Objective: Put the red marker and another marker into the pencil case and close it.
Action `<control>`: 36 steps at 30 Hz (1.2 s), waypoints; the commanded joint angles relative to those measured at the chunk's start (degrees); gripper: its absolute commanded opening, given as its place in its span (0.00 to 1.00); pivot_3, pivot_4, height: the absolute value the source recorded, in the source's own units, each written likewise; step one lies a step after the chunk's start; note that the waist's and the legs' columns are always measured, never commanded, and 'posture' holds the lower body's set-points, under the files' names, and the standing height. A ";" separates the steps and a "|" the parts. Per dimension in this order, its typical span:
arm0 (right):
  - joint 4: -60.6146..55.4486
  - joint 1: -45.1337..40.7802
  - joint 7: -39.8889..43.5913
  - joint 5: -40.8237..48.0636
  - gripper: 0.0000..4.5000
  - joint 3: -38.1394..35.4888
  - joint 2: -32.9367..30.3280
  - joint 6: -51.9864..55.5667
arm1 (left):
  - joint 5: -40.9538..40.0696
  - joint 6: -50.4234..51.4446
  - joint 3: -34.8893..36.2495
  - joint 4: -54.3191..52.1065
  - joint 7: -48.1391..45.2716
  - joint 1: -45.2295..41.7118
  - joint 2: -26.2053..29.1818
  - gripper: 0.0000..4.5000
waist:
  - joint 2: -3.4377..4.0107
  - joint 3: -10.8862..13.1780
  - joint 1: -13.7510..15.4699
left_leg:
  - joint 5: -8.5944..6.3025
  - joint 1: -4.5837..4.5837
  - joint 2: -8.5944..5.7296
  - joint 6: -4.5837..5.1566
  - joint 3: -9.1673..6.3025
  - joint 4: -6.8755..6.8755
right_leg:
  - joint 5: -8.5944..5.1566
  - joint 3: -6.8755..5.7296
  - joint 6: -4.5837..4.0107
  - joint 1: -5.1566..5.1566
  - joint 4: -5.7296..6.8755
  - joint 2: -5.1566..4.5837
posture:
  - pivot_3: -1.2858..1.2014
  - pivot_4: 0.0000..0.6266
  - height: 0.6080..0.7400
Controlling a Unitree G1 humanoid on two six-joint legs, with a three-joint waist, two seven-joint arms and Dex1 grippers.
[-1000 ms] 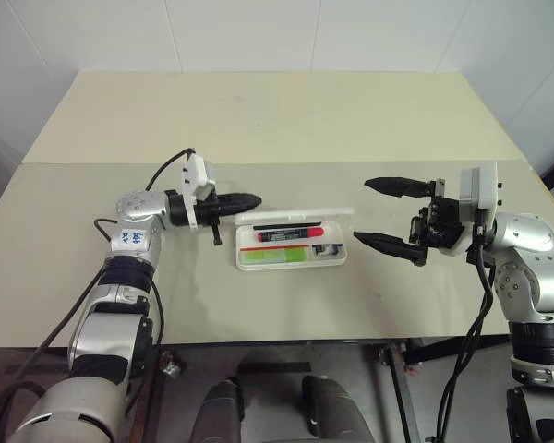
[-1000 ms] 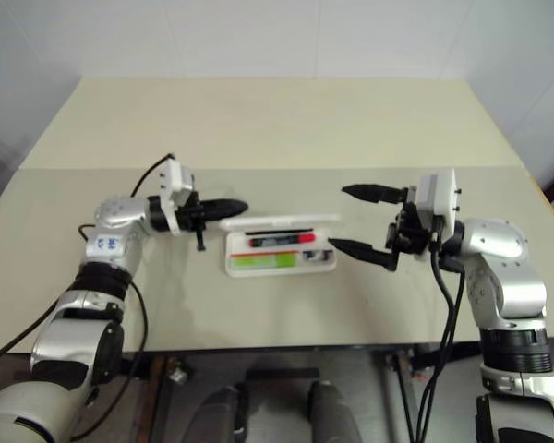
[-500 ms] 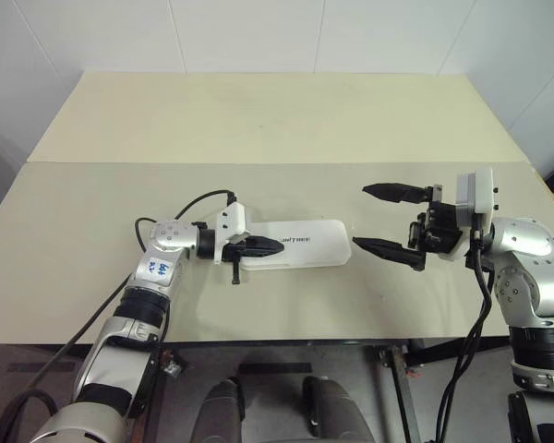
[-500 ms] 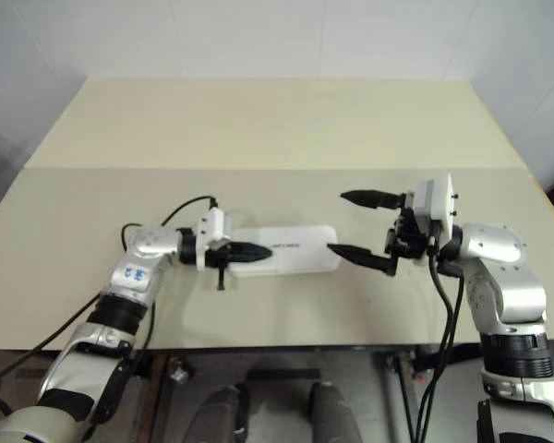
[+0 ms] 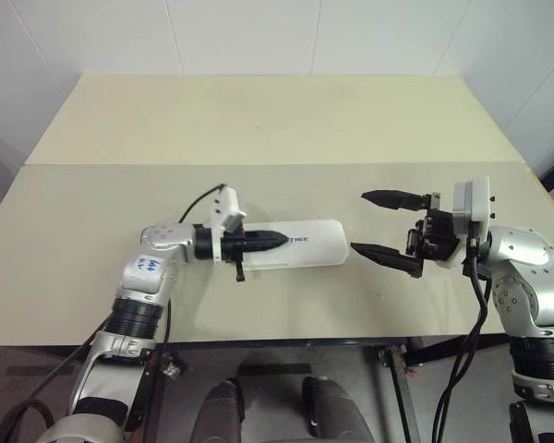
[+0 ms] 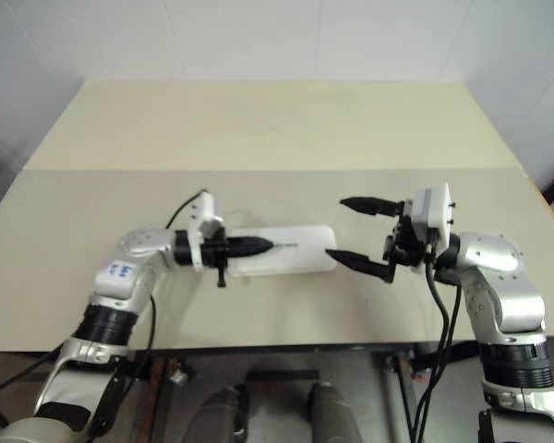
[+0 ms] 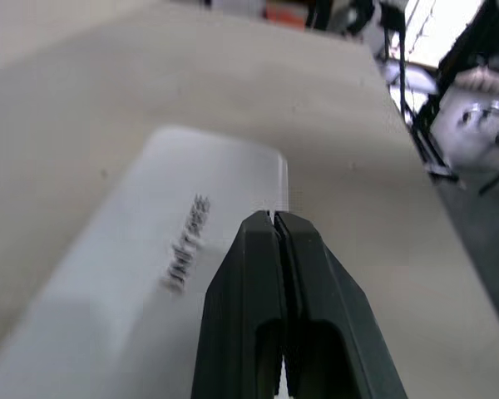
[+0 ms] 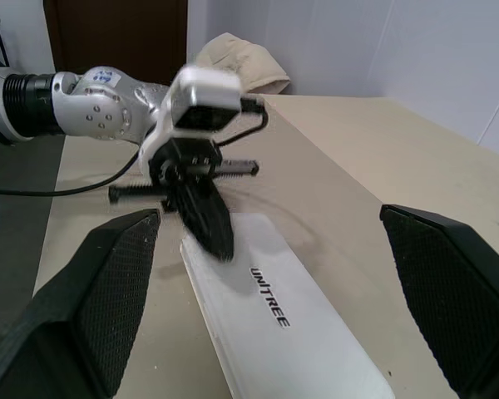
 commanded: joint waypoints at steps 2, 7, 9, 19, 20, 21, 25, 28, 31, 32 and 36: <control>0.64 -1.52 1.26 0.56 1.00 -0.42 0.08 -1.07 | -6.01 1.41 7.09 -6.40 0.66 2.23 3.69 0.01 | 0.00 0.00 -0.04 | 0.00 0.00 0.01 0.00 0.00 -0.03 | 0.03 -0.01 0.07 -0.02 0.02 0.01 | 0.52 0.24 1.00; 2.68 -2.13 2.65 0.01 1.00 -0.12 0.14 -2.21 | -9.45 1.16 14.52 -12.00 1.59 9.49 9.18 0.06 | 0.00 0.00 -0.02 | -0.02 -0.03 0.02 -0.02 0.01 -0.07 | 0.03 -0.02 0.06 -0.08 -0.01 -0.02 | 0.52 0.24 1.00; 4.00 -2.53 3.33 -0.61 1.00 -0.21 0.23 -3.52 | -9.01 -0.61 16.40 -13.31 1.50 13.72 11.21 0.15 | 0.00 0.00 0.00 | -0.03 -0.03 0.02 -0.02 0.01 -0.08 | -0.03 -0.02 -0.04 -0.09 -0.03 -0.04 | 0.52 0.24 1.00; 12.34 -3.29 5.10 -3.92 1.00 -0.53 0.15 -9.55 | -8.13 -9.59 23.95 -14.99 4.07 23.90 13.90 0.89 | -0.01 0.00 0.13 | -0.05 -0.07 0.00 -0.04 0.12 -0.13 | -0.37 -0.06 -0.88 -0.04 -0.25 -0.37 | 0.52 0.24 1.00; 12.50 -3.54 4.95 -3.98 1.00 -0.53 0.30 -9.80 | -7.75 -10.44 23.81 -14.79 4.58 23.59 13.99 0.97 | -0.01 0.00 0.11 | -0.05 -0.07 0.00 -0.05 0.13 -0.14 | -0.37 -0.06 -0.89 -0.04 -0.25 -0.38 | 0.52 0.24 1.00; 12.79 -3.87 4.89 -3.94 1.00 -0.66 0.31 -9.99 | -7.74 -10.73 23.56 -14.88 5.05 23.17 14.12 1.00 | 0.00 0.00 0.09 | -0.06 -0.07 0.00 -0.07 0.13 -0.16 | -0.37 -0.06 -0.89 -0.04 -0.27 -0.39 | 0.52 0.24 1.00; 12.14 -3.68 4.72 -3.91 1.00 -0.42 0.34 -10.11 | -8.36 -10.91 23.43 -12.41 5.01 20.90 15.47 1.00 | 0.00 0.00 0.08 | -0.05 -0.07 0.04 -0.05 0.13 -0.21 | -0.36 -0.07 -0.89 -0.05 -0.28 -0.32 | 0.52 0.24 1.00; 12.18 -3.04 4.16 -4.26 1.00 -0.98 0.18 -10.82 | -8.43 -11.50 23.21 -11.01 5.31 19.56 15.59 1.00 | 0.00 0.00 0.08 | -0.05 -0.07 0.06 -0.05 0.13 -0.22 | -0.37 -0.07 -0.89 -0.06 -0.27 -0.24 | 0.52 0.24 1.00; 11.97 -1.89 4.11 -4.44 1.00 -1.41 -0.30 -11.64 | -9.38 -11.03 22.45 -12.40 5.62 19.63 15.00 1.00 | -0.01 0.00 0.08 | -0.06 -0.07 0.05 -0.06 0.15 -0.23 | -0.37 -0.06 -0.88 -0.06 -0.30 -0.26 | 0.52 0.24 1.00; 11.79 -1.68 4.07 -4.37 1.00 -1.40 -0.41 -11.69 | -9.42 -11.05 22.15 -12.81 5.51 19.90 15.01 1.00 | -0.01 0.00 0.05 | -0.06 -0.08 0.05 -0.05 0.15 -0.23 | -0.36 -0.06 -0.88 -0.06 -0.31 -0.26 | 0.52 0.24 1.00; 11.32 -1.74 2.96 -4.63 1.00 -1.07 0.00 -11.78 | -9.68 -10.48 21.43 -11.85 4.90 20.94 15.12 1.00 | 0.00 0.00 -0.03 | -0.06 -0.07 0.07 -0.05 0.17 -0.23 | -0.36 -0.06 -0.87 -0.07 -0.30 -0.22 | 0.52 0.24 1.00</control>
